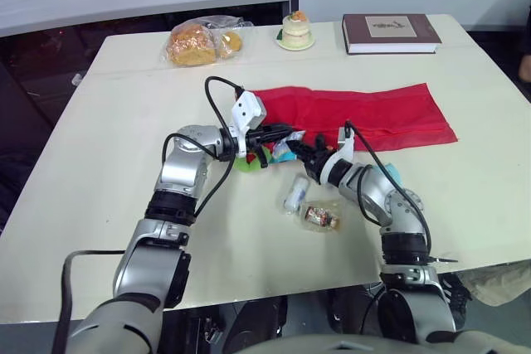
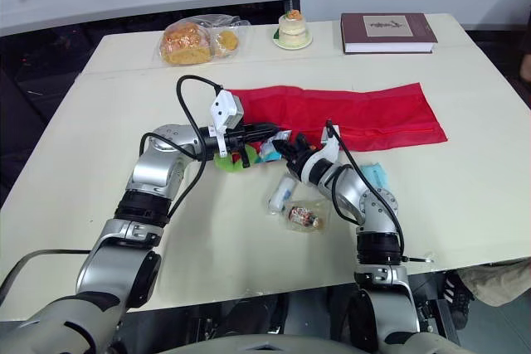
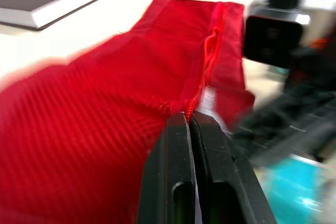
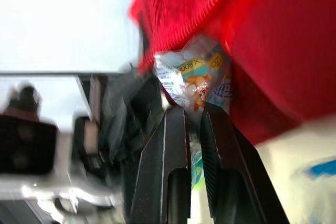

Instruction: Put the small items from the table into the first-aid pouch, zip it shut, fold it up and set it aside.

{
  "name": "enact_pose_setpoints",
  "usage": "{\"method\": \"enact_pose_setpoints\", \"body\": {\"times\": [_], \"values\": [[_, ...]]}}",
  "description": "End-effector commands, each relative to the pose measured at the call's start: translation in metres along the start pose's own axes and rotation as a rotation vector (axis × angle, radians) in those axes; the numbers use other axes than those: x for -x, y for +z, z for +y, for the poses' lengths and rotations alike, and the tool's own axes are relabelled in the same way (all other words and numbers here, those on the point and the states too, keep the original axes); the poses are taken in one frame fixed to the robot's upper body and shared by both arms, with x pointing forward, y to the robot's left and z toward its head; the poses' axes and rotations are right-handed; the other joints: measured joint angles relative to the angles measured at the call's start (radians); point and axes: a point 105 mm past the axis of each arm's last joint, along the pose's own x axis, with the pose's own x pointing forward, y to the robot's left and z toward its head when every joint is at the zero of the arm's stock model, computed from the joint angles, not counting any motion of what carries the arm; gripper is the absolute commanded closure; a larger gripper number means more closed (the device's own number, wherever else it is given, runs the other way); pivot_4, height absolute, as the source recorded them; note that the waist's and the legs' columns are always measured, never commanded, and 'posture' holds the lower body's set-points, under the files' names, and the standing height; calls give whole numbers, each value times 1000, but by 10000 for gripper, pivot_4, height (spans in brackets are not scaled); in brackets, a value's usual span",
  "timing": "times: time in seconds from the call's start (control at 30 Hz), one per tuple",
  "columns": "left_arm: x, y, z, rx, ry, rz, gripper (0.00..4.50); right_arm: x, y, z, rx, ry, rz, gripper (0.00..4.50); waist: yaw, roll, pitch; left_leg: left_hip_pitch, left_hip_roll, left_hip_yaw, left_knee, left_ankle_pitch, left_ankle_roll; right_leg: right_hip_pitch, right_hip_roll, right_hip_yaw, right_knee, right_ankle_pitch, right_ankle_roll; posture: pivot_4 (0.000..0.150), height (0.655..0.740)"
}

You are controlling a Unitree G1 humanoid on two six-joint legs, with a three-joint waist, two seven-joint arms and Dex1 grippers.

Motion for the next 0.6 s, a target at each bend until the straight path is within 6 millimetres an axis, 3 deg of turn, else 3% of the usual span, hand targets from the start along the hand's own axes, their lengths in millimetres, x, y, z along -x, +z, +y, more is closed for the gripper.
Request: {"method": "enact_pose_setpoints", "body": {"times": [0.03, 0.6], "values": [[0, 11, -8, -25, -41, -33, 43792, -4, 12, 16, -30, 59, -69, 45000, 0, 0, 0, 0, 0, 0, 0, 0, 0, 0, 0, 0, 0, 0, 0, 1500, 7289], [-6, 12, -24, 41, -111, -24, 43792, -11, 21, 29, -124, 142, -193, 45000, 0, 0, 0, 0, 0, 0, 0, 0, 0, 0, 0, 0, 0, 0, 0, 1500, 7289]]}}
